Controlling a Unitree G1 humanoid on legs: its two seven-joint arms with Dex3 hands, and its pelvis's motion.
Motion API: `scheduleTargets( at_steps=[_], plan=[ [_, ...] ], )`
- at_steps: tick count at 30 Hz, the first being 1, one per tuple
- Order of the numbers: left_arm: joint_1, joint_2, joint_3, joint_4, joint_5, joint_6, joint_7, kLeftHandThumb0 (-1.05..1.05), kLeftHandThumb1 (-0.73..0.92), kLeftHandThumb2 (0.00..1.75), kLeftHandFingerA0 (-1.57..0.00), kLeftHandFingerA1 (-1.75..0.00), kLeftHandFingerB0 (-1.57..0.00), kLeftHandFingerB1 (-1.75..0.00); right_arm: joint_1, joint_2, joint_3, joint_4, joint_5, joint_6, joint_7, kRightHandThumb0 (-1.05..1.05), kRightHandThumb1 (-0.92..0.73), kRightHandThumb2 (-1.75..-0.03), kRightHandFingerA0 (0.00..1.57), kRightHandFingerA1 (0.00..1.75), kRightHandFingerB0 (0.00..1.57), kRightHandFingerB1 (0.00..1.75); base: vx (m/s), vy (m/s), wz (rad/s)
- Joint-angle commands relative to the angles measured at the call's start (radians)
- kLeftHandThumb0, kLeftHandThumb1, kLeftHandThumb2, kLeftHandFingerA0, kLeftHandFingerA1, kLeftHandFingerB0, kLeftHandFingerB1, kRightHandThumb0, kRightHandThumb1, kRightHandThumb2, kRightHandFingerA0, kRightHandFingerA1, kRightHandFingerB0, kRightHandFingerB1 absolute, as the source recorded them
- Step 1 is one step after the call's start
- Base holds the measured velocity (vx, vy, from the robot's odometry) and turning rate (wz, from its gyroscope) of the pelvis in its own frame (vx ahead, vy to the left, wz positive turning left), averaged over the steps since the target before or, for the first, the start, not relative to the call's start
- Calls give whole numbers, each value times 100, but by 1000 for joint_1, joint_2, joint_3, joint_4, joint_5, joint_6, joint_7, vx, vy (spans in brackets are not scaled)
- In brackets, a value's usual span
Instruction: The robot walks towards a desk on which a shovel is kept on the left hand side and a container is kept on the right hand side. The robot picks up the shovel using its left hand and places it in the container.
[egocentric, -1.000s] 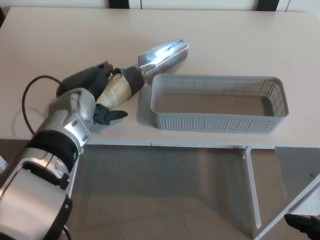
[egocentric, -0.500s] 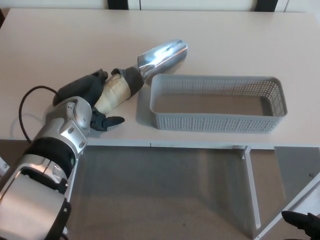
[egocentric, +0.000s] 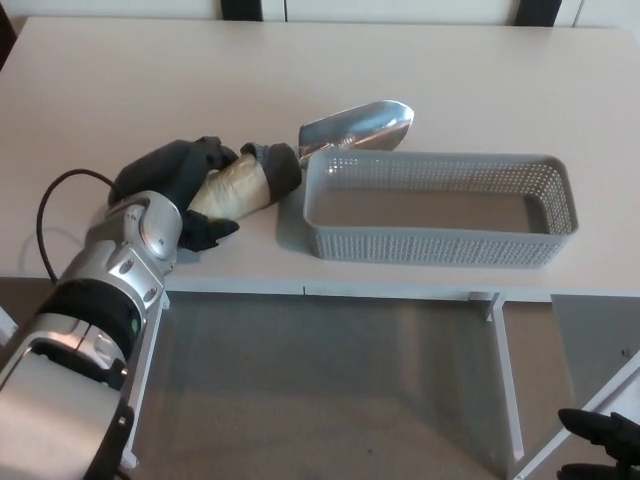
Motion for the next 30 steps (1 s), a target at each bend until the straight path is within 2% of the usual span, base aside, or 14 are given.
scheduleTargets(
  at_steps=[1,3,4,5,7,8,13,14,17,21,23,26,28,30],
  plan=[
    [42,11,2,14,-10,-75,-16,-21,76,63,-102,-123,-65,-115,-14,-12,-8,-2,3,12,-2,-39,-70,-60,56,51,39,42,0,0,0],
    [35,15,1,19,-6,-72,-17,-19,71,61,-105,-90,-74,-66,-16,-12,-11,-3,5,14,-3,-39,-70,-60,56,51,39,42,0,0,0],
    [31,15,1,24,-4,-67,-18,-21,71,60,-105,-97,-76,-83,-13,-12,-13,-6,6,12,-1,-39,-70,-60,56,51,40,43,0,0,0],
    [33,16,3,25,-6,-70,-14,-24,72,62,-106,-94,-78,-73,-11,-13,-13,-5,6,6,-1,-40,-69,-60,57,51,41,43,0,0,0],
    [35,16,6,25,-9,-70,-13,-24,72,62,-106,-94,-78,-73,-9,-14,-12,-4,3,1,-2,-40,-69,-60,57,51,41,43,0,0,0],
    [35,13,13,26,-14,-61,-11,-25,75,61,-106,-99,-76,-89,-7,-14,-13,-4,2,-2,-3,-40,-69,-59,58,51,42,44,0,0,0],
    [41,7,71,27,-56,-69,-4,-26,72,60,-112,-89,-84,-81,-8,-17,-13,1,-1,-11,-2,-39,-70,-60,58,52,41,43,0,0,0],
    [41,-2,118,26,-94,-57,17,-14,67,65,-110,-106,-83,-107,-8,-16,-15,0,2,-12,0,-39,-70,-60,58,52,41,44,0,0,0],
    [37,-13,220,18,-172,-59,24,-15,75,66,-90,-131,-68,-133,-5,-19,-14,-17,-1,4,0,-39,-70,-60,58,52,41,43,0,0,0],
    [31,-28,362,8,-261,-51,44,-21,79,65,-86,-150,-68,-120,-5,-17,-16,-23,1,19,-2,-40,-69,-60,58,51,41,43,0,0,0],
    [19,-36,435,0,-303,-30,69,-22,77,66,-93,-145,-77,-72,-4,-16,-17,-18,6,12,2,-39,-70,-60,56,51,40,43,0,0,0],
    [9,-36,485,-4,-316,-29,77,-21,76,68,-100,-142,-79,-63,-6,-17,-17,-14,7,13,3,-38,-70,-60,55,50,39,42,0,0,3],
    [-10,-30,511,-11,-317,-20,85,-20,75,65,-89,-126,-77,-88,-11,-16,-18,-19,10,22,5,-38,-70,-60,56,50,40,42,0,0,0],
    [-22,-24,516,-19,-308,-20,80,-19,72,70,-87,-138,-72,-121,-14,-17,-18,-20,7,26,3,-38,-70,-60,57,50,41,42,0,0,0]
  ],
)
